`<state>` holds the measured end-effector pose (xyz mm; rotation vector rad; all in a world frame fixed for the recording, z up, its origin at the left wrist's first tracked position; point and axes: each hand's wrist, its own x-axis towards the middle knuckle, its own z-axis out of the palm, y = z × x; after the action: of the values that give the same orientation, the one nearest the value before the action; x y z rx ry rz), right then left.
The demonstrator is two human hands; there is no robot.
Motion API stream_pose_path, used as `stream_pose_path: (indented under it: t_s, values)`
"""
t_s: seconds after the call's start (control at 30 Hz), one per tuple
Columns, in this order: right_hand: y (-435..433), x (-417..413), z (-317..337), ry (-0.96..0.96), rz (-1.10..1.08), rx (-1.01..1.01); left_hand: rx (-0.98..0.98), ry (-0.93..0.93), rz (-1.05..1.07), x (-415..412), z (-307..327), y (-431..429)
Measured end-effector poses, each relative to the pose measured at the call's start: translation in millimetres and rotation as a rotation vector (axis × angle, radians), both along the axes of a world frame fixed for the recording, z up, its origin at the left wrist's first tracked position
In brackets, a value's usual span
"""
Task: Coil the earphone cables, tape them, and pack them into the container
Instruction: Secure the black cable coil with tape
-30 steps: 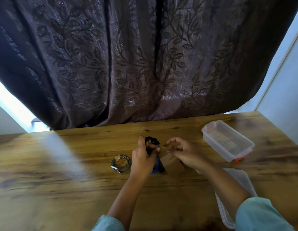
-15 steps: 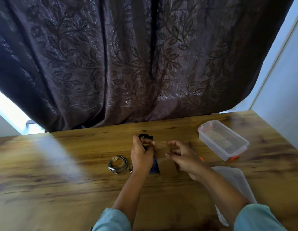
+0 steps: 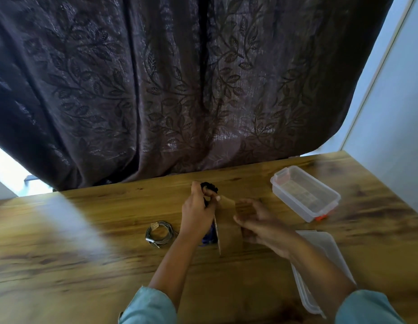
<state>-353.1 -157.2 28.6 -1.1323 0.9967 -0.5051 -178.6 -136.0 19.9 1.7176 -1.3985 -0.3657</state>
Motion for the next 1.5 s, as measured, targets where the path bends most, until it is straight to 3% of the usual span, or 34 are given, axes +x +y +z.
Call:
stream_pose_path:
  t_s: [0.07,0.2,0.3,0.4,0.8,1.03,1.4,1.5]
  values:
    - [-6.7,-7.5,-3.7,0.113,-0.003,-0.060,0.018,0.020,-0.014,3.9,1.5,-1.7]
    - [-30.6,-19.6,-25.6,0.879,0.089,-0.629,0.059,0.089,-0.034,5.6,4.0,-3.1]
    - [-33.4,-18.6,-34.1,1.203,0.117,-0.739,0.077,0.172,-0.042,5.3,4.1,-4.7]
    - [-29.1,-9.6,-40.4,1.336,0.148,-0.721,0.092,0.210,-0.050,6.9,3.6,-5.2]
    - [-21.6,-0.6,-32.7,1.463,0.213,-0.730,0.175,0.406,-0.112,9.4,9.6,-9.8]
    - [-21.2,-4.6,-26.9,1.337,0.248,-0.756,0.249,0.500,-0.127,13.4,7.3,-16.8]
    - [-40.5,-28.3,-10.3,0.441,0.241,-0.313,0.195,0.384,-0.154,14.2,10.8,-12.9]
    - [-43.3,-30.1,-7.3,0.354,0.231,-0.297,0.175,0.341,-0.149,11.5,13.7,-11.8]
